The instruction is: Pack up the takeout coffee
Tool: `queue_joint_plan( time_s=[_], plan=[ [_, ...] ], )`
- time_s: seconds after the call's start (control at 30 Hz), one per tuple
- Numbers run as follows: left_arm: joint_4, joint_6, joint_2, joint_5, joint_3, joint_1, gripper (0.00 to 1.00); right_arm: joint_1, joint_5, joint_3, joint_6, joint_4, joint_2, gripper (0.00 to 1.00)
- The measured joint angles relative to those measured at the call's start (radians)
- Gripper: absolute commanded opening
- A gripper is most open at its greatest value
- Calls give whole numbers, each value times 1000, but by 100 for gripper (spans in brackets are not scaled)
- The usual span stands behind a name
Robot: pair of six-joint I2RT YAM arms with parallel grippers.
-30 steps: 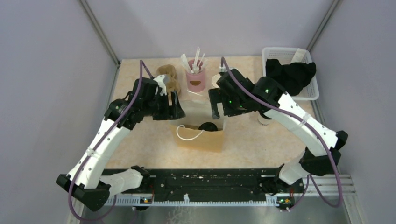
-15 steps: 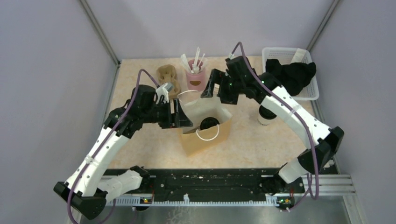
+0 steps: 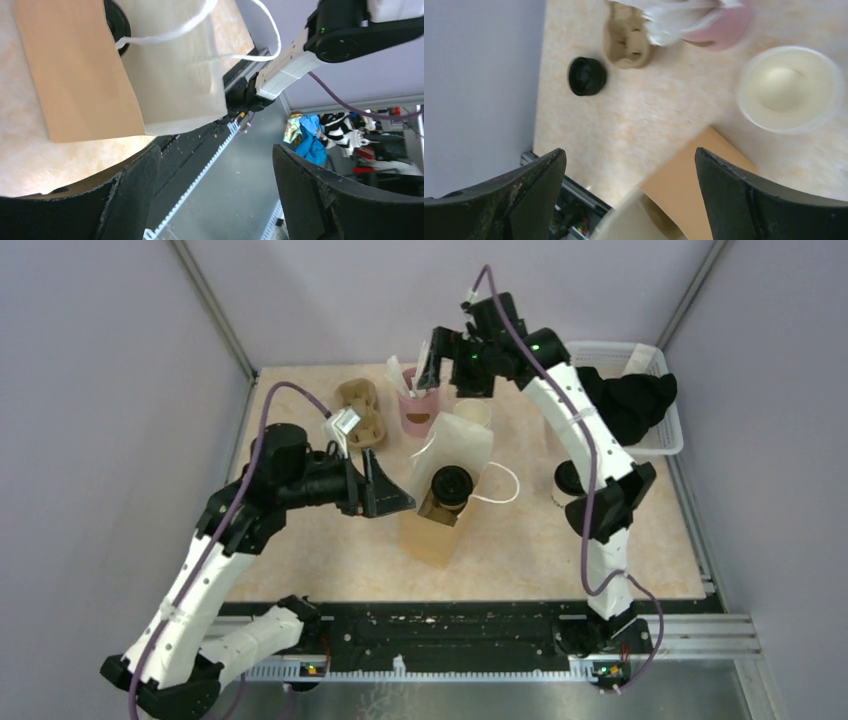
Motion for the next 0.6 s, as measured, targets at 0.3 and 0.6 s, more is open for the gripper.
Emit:
queue_joint_plan(
  time_s=[0.3, 0.6],
  plan=[
    [-182, 125, 126, -200, 404, -1, 98, -107, 124, -243, -107, -252, -355, 99],
    [-241, 242, 483, -311, 552, 0, 94, -50, -79, -759, 167, -116, -758, 84]
  ],
)
